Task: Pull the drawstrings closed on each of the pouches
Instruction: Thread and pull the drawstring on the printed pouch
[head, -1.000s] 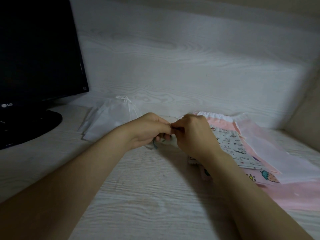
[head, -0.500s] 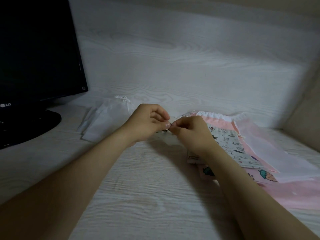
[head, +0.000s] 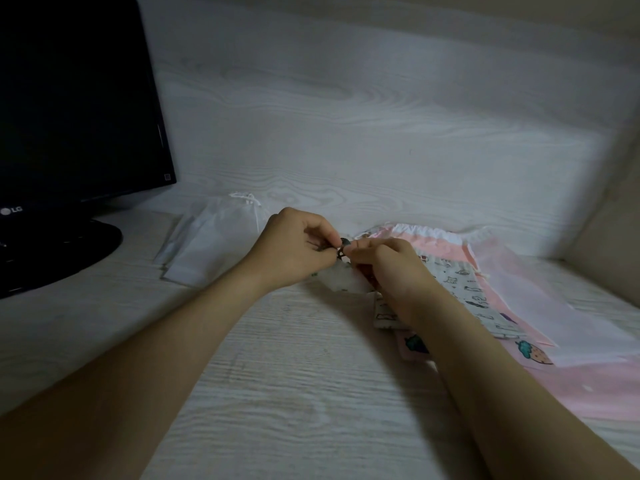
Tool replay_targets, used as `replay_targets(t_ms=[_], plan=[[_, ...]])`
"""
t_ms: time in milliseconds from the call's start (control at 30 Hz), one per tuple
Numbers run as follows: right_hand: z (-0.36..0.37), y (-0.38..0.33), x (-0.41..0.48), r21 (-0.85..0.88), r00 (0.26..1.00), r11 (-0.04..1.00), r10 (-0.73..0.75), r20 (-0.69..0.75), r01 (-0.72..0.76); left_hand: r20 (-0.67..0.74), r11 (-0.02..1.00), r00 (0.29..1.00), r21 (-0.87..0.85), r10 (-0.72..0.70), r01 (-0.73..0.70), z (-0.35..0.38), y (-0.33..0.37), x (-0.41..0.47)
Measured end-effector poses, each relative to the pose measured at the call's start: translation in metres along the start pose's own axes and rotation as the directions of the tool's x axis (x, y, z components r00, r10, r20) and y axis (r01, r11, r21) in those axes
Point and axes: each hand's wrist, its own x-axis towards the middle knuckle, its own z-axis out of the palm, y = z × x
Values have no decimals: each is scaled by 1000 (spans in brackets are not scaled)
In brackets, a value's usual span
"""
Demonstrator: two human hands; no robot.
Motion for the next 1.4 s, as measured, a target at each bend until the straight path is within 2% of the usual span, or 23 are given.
replay_targets(t_ms=[200,400,500,567,633,700,767,833,900,967,1100,1233,1400], plan=[[-5,6,3,26,1000,1000,-16,5,16,31,999,999,44,24,-25,-1,1,-1],[-3,6,3,47,999,998,-51,-7,51,3,990,998,122,67,-67,2,5,-1],[0,7,5,28,998,997,-66,-6,66,65,986,998,165,-11,0,4,9,0],[0,8,6,21,998,998,-62,-31,63,71,992,996,118,-60,51,2,13,2],[-2,7,6,31,997,998,-54,-61,56,-13,995,995,28,-100,100,-2,17,3],[-4,6,6,38,995,998,-56,-78,59,-104,970,976,-167,-194,175,-8,19,7],[-4,6,5,19,994,998,-64,-89,66,-82,855,957,-475,-279,209,-12,17,12],[-3,6,4,-18,992,997,-79,-94,78,25,655,955,-722,-297,223,-16,18,13],[-2,6,3,-68,989,992,-112,-94,106,74,484,942,-843,-328,234,-18,19,14],[-1,6,2,-136,983,978,-168,-69,158,92,430,921,-864,-378,263,-16,18,16],[-1,6,0,-276,965,928,-263,-5,252,69,526,897,-789,-437,317,-16,15,16],[-4,9,3,-384,953,889,-295,-64,250,-12,646,885,-688,-466,331,-20,13,16],[-8,8,5,-589,925,771,-367,-97,244,-94,722,861,-594,-501,355,-21,8,15]])
